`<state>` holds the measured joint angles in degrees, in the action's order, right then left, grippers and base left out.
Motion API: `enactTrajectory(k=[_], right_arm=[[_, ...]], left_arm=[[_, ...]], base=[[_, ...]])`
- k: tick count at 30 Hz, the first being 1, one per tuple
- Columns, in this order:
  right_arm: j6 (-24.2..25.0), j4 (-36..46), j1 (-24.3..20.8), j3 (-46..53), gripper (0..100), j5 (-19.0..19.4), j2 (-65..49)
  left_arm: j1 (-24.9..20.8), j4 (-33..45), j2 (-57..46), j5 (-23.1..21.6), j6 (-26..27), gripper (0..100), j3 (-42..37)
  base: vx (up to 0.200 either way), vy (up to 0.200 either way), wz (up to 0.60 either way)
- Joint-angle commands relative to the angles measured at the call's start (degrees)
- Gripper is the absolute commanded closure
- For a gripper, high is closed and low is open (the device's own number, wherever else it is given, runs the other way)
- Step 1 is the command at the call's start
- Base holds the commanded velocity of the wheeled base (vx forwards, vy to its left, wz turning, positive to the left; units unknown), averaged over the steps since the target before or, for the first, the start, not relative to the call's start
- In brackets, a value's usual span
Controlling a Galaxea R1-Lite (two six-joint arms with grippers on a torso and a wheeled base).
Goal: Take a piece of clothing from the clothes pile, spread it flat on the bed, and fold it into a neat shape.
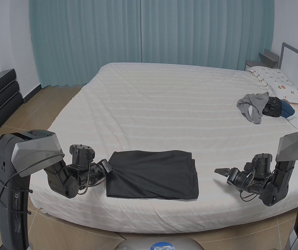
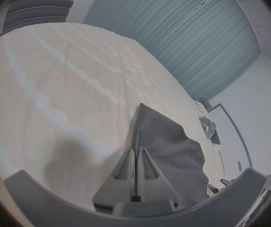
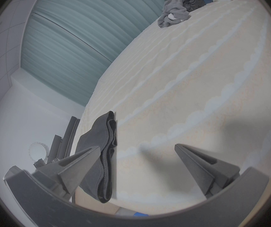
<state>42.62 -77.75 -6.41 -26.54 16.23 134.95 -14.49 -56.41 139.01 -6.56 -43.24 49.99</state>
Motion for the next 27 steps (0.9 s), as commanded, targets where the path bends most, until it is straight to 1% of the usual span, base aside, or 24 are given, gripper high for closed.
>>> enactTrajectory(k=[1,2,3,10,17,20,21,22,23,27], right_arm=[[0.01,-0.03,-0.09,0.00,0,0.03,0.05],[0.01,-0.03,-0.09,0.00,0,0.03,0.05],[0.01,-0.03,-0.09,0.00,0,0.03,0.05],[0.01,-0.12,-0.09,0.08,0,0.03,0.05],[0.01,-0.03,-0.18,0.17,0,0.12,0.05],[0.01,-0.03,-0.71,0.17,0,0.03,0.05],[0.01,-0.03,-0.71,0.17,0,0.03,0.05],[0.01,-0.12,-1.23,0.35,0,0.03,0.31],[0.01,-0.12,-1.32,0.35,0,0.03,0.40],[-0.34,-0.21,-1.85,0.00,0,-0.14,1.10]], left_arm=[[-0.36,-0.02,-0.41,-0.03,-0.09,100,-0.34],[-0.45,-0.02,-0.41,-0.03,-0.18,100,-0.42],[-0.45,-0.02,-0.41,-0.03,-0.18,0,-0.42],[-0.53,-0.11,-1.20,0.05,-0.09,0,-1.21],[0.34,-0.11,-2.43,-0.03,-0.44,0,-2.36],[0.78,-0.11,-3.04,0.05,-2.90,0,-2.62],[0.78,-0.11,-3.04,0.05,-2.90,0,-2.62],[1.22,-0.02,-4.62,0.23,-5.45,0,-3.15],[1.40,0.07,-5.68,0.49,-6.51,0,-3.68],[2.98,0.24,-10.25,0.85,-6.86,0,-5.43]], base=[[0.000,0.000,0.00],[0.000,0.000,0.00],[0.000,0.000,0.00],[0.000,0.000,0.00],[0.000,0.000,0.00],[0.000,0.000,0.00],[0.000,0.000,0.00],[0.000,0.000,0.00],[0.000,0.000,0.00],[0.000,0.000,0.00]])
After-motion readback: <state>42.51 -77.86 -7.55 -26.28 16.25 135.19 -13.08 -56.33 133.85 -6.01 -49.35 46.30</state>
